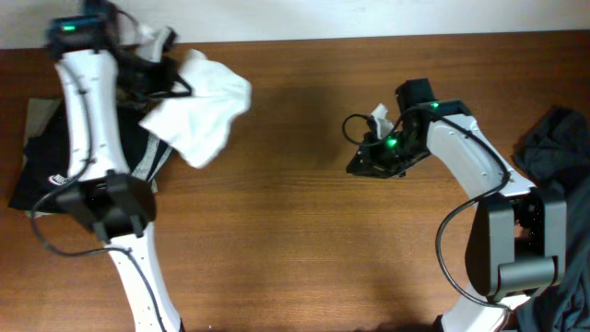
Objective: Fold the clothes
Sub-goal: 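Carry the folded shirt left with the left gripper and place it on the dark stack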
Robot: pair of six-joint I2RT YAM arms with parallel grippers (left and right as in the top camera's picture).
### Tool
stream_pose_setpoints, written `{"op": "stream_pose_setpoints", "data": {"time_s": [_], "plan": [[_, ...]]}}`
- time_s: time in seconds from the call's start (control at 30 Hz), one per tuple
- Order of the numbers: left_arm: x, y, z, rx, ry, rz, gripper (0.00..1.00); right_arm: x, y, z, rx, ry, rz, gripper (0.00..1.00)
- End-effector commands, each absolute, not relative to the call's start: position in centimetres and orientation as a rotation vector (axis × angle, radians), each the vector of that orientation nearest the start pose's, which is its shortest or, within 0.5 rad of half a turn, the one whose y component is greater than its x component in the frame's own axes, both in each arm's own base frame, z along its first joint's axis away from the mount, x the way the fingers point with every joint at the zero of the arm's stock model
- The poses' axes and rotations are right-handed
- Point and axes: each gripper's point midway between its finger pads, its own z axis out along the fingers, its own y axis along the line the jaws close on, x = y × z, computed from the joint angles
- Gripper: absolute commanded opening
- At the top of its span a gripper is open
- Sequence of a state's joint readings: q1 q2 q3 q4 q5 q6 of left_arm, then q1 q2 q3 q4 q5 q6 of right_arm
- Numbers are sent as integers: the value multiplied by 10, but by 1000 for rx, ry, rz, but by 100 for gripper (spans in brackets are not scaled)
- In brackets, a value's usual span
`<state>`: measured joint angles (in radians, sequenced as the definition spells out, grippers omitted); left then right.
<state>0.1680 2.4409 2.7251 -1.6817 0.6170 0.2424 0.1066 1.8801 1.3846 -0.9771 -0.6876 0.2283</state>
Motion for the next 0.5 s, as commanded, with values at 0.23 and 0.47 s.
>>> {"op": "stream_pose_setpoints", "data": {"time_s": [0.23,0.47], "plan": [[425,252,192,-525,2699,-315,12,355,145,106,163,2933,1134,19],[391,287,227,-745,2594,-259,99,354,145,112,158,2926,1133,19]]}}
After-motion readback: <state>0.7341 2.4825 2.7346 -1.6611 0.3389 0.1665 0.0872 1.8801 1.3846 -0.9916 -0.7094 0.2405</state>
